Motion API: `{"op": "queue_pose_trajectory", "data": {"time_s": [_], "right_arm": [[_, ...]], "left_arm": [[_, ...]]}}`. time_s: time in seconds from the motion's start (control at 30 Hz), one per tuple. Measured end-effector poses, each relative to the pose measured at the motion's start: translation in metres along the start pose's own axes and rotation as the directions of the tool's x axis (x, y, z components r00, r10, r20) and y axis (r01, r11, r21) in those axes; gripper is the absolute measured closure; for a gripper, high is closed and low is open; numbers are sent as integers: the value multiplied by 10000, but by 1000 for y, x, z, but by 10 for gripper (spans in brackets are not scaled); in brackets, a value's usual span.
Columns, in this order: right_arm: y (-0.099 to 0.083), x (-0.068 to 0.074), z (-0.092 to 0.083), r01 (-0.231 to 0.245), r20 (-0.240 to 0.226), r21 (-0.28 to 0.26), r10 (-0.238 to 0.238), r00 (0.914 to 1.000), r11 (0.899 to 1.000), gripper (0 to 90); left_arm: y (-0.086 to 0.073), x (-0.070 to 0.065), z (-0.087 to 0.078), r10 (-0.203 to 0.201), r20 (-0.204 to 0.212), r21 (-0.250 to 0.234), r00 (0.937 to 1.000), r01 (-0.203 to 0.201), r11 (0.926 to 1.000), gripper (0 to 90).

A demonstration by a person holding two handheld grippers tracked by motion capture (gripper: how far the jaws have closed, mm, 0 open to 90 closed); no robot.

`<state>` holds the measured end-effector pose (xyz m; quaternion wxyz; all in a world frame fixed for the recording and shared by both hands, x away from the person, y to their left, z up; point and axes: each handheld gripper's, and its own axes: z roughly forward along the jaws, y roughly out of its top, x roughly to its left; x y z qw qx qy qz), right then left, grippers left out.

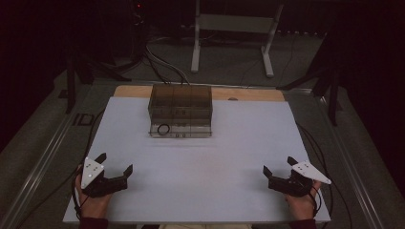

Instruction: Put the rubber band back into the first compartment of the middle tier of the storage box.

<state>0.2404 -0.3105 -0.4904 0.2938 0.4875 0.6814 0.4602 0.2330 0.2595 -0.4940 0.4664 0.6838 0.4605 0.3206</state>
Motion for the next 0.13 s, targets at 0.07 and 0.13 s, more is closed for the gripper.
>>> {"op": "queue_pose_trajectory", "data": {"time_s": [0.07, 0.13], "right_arm": [[0, 0, 1, -4, -19, 51, 4, 10000, 10000, 4], [-1, 0, 2, -12, -46, 143, 13, 10000, 9999, 4]], "left_arm": [[0, 0, 1, -10, 6, 8, 10000, 10, 10000, 5], [0, 0, 1, 8, -4, 36, 10000, -8, 10000, 4]]}}
